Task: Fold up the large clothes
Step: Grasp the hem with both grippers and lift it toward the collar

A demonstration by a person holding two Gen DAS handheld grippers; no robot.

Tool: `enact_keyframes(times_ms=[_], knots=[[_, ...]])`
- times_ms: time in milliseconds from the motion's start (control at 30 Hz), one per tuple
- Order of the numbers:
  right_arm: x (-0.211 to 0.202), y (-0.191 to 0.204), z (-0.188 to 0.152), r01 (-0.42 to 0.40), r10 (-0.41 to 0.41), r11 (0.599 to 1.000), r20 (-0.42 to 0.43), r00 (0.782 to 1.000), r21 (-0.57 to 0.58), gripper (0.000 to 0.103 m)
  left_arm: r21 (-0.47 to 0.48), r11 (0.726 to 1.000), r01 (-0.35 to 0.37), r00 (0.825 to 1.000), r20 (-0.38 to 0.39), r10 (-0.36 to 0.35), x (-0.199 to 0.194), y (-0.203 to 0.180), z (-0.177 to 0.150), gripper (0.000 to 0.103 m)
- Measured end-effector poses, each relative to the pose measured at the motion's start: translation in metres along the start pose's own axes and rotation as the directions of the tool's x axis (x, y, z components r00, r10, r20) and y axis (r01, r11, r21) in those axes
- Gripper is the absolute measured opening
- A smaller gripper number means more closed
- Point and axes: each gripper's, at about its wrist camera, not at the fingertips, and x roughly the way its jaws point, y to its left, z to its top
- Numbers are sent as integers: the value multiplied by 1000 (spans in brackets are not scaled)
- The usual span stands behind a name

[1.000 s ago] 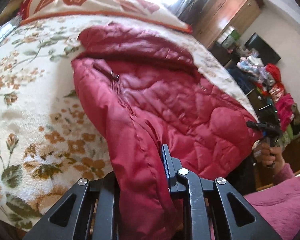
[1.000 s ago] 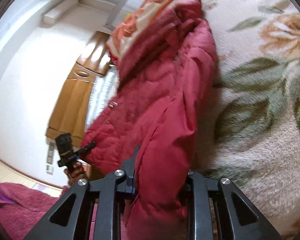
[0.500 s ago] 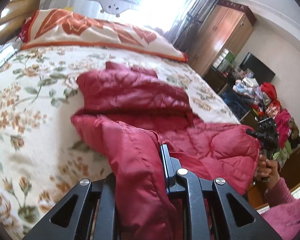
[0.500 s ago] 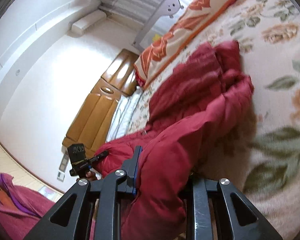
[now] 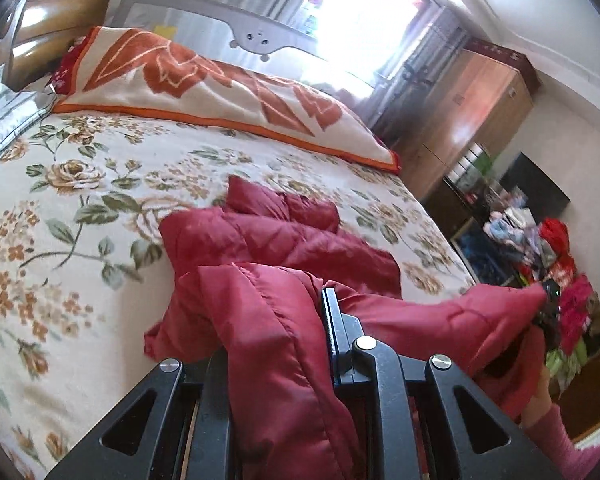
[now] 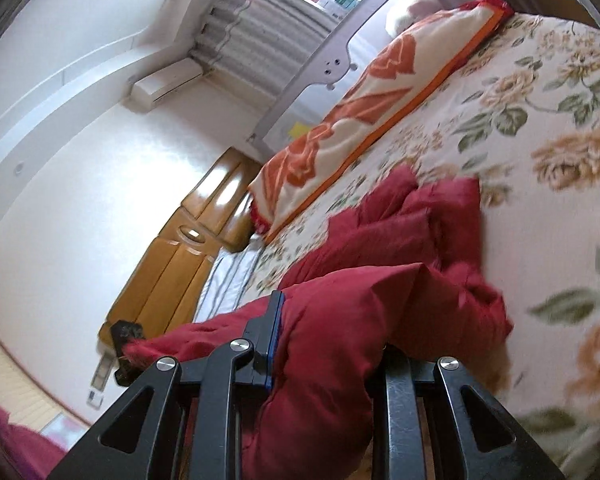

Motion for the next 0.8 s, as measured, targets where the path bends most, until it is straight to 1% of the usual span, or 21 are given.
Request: enact_keyframes(times_ms=[67,200,333,400,500,567,700,800], knots=[[10,-2,12,33,-33,999,16,999,2,22,-15,1000,-17,1000,3,17,14,0,15,16],[41,-11,42,91,-91,996,49,995,20,22,-40,996,-80,997,3,81,54,6,48,16],[77,-26,73,153,-156,987,70,985,43,22,-89,989,-120,993,-18,119,102,17,82,16],[93,-35,84,175,-179,982,74,981,66,22,-112,984,-141,990,-35,138,130,23,96,17],[120,-58,98,211,-221,969,74,972,124,22,-142,976,-165,986,-59,158,164,34,106,20],[133,-74,102,221,-236,957,65,970,186,23,-151,969,-198,979,-87,186,190,42,109,20],[159,-111,104,239,-260,927,38,965,288,24,-158,960,-233,969,-125,214,229,52,112,21],[174,-128,102,259,-282,916,31,959,307,24,-156,954,-257,961,-142,236,250,58,114,21]])
